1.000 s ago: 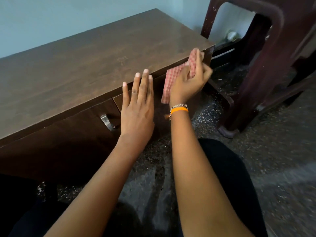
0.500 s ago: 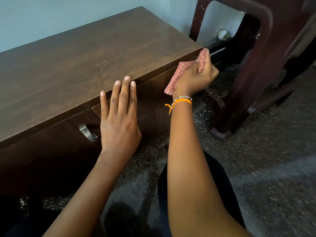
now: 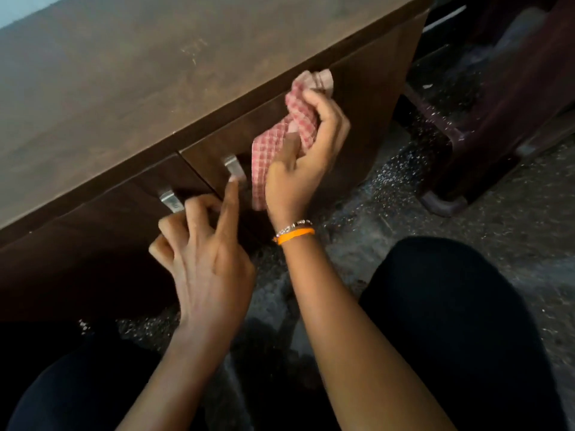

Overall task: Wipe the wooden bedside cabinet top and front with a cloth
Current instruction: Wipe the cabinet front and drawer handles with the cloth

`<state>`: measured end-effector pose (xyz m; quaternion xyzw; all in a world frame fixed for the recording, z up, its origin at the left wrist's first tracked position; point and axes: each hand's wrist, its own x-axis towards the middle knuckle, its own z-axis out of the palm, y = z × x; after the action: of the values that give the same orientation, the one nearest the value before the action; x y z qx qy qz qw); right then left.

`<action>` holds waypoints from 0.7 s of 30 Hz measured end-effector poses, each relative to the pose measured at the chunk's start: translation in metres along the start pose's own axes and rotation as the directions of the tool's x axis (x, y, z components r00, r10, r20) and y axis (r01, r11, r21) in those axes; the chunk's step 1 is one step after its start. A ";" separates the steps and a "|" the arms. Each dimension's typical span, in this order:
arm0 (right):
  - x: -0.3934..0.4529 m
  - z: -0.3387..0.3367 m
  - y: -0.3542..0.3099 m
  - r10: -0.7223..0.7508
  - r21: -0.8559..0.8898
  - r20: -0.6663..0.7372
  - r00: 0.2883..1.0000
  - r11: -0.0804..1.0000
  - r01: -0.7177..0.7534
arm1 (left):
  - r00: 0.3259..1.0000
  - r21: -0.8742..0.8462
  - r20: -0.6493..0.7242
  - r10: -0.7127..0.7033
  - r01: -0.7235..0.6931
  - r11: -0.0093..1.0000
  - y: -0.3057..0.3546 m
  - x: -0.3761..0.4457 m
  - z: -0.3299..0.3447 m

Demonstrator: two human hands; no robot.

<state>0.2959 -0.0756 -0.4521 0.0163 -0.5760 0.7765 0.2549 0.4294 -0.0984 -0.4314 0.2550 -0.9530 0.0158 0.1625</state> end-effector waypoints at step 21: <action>-0.065 -0.036 0.056 -0.156 -0.230 0.432 0.889 0.933 0.276 | 0.997 -0.104 0.071 0.031 -0.023 0.994 -0.022 0.001 0.023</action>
<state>0.3388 -0.0792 -0.5347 0.2049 -0.7166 0.6312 0.2149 0.4326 -0.1211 -0.4537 0.2338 -0.9612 -0.0403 0.1406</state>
